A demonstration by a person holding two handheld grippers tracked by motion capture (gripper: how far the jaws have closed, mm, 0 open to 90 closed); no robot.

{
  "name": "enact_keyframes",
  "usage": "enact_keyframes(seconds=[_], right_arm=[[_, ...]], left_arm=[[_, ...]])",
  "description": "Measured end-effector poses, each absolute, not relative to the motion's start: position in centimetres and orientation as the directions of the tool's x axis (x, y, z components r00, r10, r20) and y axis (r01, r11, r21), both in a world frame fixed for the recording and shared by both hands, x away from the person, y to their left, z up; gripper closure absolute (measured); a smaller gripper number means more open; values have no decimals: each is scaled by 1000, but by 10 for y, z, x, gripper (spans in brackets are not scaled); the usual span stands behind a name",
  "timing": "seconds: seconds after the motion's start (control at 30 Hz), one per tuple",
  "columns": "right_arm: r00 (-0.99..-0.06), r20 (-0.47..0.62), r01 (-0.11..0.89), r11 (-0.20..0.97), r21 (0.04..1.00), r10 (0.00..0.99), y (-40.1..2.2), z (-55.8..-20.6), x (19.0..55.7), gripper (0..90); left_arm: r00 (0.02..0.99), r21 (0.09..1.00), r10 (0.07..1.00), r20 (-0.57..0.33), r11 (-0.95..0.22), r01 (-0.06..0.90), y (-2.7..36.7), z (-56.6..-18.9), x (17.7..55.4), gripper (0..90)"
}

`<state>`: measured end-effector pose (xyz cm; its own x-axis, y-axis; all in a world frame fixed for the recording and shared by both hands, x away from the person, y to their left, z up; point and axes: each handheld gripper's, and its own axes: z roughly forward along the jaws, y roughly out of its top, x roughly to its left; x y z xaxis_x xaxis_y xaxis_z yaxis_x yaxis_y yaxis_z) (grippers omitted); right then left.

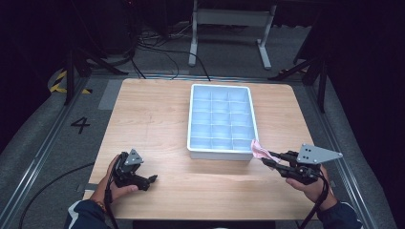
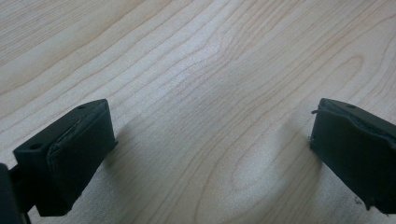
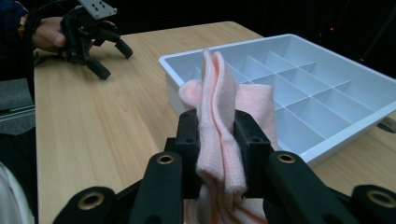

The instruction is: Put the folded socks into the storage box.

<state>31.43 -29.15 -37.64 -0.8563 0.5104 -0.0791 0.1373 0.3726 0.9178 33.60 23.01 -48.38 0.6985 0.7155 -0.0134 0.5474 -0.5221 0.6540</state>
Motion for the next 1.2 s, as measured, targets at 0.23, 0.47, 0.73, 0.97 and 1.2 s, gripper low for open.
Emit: enact_keyframes(seconds=[0.23, 0.47, 0.73, 0.97, 1.2], right_arm=[[-850, -97, 127, 379, 917, 518, -290, -369, 332, 744], [-844, -89, 147, 389, 909, 529, -285, -370, 355, 744], [-851, -102, 154, 431, 889, 515, -273, -373, 376, 744], [-858, -88, 193, 476, 858, 507, -259, -379, 402, 744], [-857, -99, 214, 523, 825, 507, -249, -385, 417, 744]], left_arm=[[698, 654, 716, -13, -522, 548, 230, -484, 336, 1], [698, 654, 716, -13, -522, 548, 230, -484, 336, 1], [698, 654, 716, -14, -522, 548, 230, -484, 336, 1], [698, 654, 716, -14, -522, 548, 230, -484, 336, 1], [698, 654, 716, -13, -522, 547, 230, -484, 336, 0]])
